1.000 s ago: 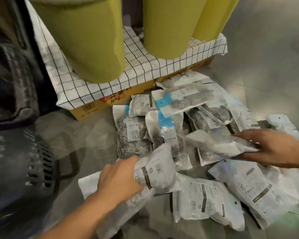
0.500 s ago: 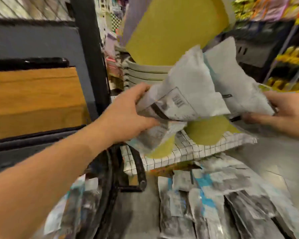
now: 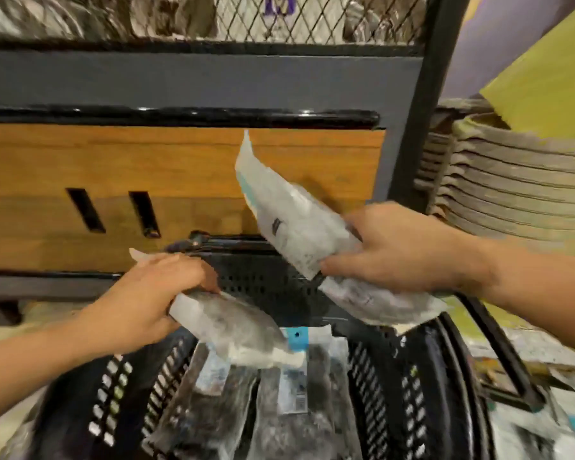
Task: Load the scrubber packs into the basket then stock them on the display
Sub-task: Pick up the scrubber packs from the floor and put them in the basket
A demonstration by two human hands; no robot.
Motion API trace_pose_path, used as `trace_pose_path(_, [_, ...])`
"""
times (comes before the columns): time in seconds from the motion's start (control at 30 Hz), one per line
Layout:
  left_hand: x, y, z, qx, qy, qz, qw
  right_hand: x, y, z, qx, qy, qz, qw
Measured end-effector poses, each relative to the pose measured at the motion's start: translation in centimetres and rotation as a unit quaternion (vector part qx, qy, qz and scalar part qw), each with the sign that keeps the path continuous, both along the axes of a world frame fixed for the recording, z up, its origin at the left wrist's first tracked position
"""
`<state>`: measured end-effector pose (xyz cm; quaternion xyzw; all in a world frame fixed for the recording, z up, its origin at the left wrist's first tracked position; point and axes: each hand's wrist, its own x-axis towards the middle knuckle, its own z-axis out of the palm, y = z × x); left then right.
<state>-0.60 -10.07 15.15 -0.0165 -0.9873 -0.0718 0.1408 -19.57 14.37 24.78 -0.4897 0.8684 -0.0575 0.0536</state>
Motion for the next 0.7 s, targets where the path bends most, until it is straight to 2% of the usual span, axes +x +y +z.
trace_pose_path(0.1, [1.0,-2.0,-4.2,-0.052,-0.091,-0.02,0.994,2.6,-3.5,-5.7,0.122,-0.034,-0.001,0.992])
trace_pose_path(0.23, [0.4,-3.0,-9.0,-0.183,-0.166,-0.074,0.966,3.7,-3.7,-13.6,0.215,-0.045,-0.098,0.971])
trace_pose_path(0.37, [-0.9,-3.0,-11.3,-0.361,-0.262,-0.093,0.89,3.2,-4.1,-18.6,0.199,-0.053,-0.192,0.96])
trace_pose_path(0.4, [-1.0,-3.4,-12.2,-0.371,-0.301,-0.093,0.874,3.0,-4.4,-19.6,0.211,-0.071,-0.192,0.956])
trace_pose_path(0.47, [-0.5,-3.8,-12.2,-0.337,-0.415,-0.059,0.843,3.0,-4.9,-21.2,0.251,-0.123,-0.162,0.946])
trace_pose_path(0.5, [-0.4,-3.9,-11.9,-0.306,-0.445,-0.042,0.841,3.0,-5.0,-21.7,0.266,-0.143,-0.149,0.941])
trace_pose_path(0.6, [0.0,-4.5,-11.5,-0.207,-0.478,-0.012,0.854,2.7,-4.9,-21.7,0.287,-0.158,-0.142,0.934])
trace_pose_path(0.7, [-0.2,-4.1,-11.0,-0.187,-0.46,0.0,0.868,2.2,-4.7,-20.5,0.301,-0.148,-0.132,0.933])
